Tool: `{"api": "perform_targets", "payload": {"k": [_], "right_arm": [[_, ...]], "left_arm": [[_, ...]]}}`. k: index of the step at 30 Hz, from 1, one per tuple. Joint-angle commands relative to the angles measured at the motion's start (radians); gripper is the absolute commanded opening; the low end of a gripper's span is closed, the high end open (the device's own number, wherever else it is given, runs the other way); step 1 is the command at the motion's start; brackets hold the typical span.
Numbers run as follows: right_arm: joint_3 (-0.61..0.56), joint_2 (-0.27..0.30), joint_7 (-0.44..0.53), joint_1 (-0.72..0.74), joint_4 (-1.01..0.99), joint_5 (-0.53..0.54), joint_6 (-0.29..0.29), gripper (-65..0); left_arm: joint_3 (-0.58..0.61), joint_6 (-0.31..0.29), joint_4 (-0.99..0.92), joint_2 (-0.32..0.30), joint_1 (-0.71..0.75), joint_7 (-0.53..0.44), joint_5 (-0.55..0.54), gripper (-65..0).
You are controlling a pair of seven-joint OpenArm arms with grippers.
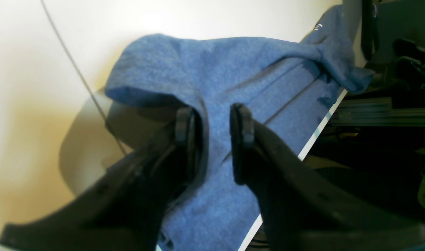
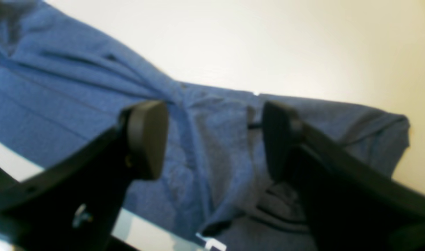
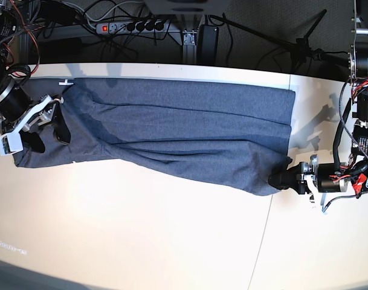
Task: Fold the T-shirt properly
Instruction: 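Grasp the shirt end with the right gripper and pull it taut, then release the left gripper and lift it over the hem end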
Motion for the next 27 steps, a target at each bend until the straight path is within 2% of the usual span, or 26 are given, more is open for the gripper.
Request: {"api": "perform_targets", "payload": {"k": [1,4,7,14,17,20,22,24,27], "right_arm": [[0.012,0.019,0.026,0.005,0.011,0.011,0.021,-22.8],[0.012,0.019,0.026,0.006,0.001,0.011,0.021,-22.8],[0.012,0.019,0.027,0.006,-0.014,0.011,0.021,-22.8],[0.012,0.019,0.027,0.006,-0.019,0.011,0.021,-22.8],[0.012,0.019,0.027,0.006,-0.019,0.011,0.021,-22.8],[0.012,0.019,0.027,0.005,-0.019,0.008,0.021,-22.8],[0.012,0.019,0.027,0.003,-0.019,0.002,0.021,-22.8],[0.012,0.019,0.027,0.003,-0.019,0.003,0.021,-22.8],[0.012,0.019,0.027,0.003,-0.019,0.003,0.021,-22.8]], "left_arm": [[-0.006,-0.039,0.016,-0.018,-0.031,-0.013,-0.021,-48.7],[-0.006,-0.039,0.016,-0.017,-0.030,-0.041,-0.020,-49.5],[-0.006,-0.039,0.016,-0.018,-0.030,-0.058,-0.011,-65.0],[-0.006,-0.039,0.016,-0.017,-0.030,-0.172,0.148,-65.0],[-0.006,-0.039,0.016,-0.018,-0.029,-0.175,0.216,-65.0],[-0.006,-0.039,0.039,-0.021,-0.018,-0.175,0.227,-65.0],[-0.006,-0.039,0.101,-0.027,0.006,-0.176,0.246,-65.0],[-0.006,-0.039,0.206,-0.040,0.043,-0.197,0.315,-65.0],[-0.006,-0.039,0.393,-0.084,0.126,-0.314,0.473,-65.0]]}}
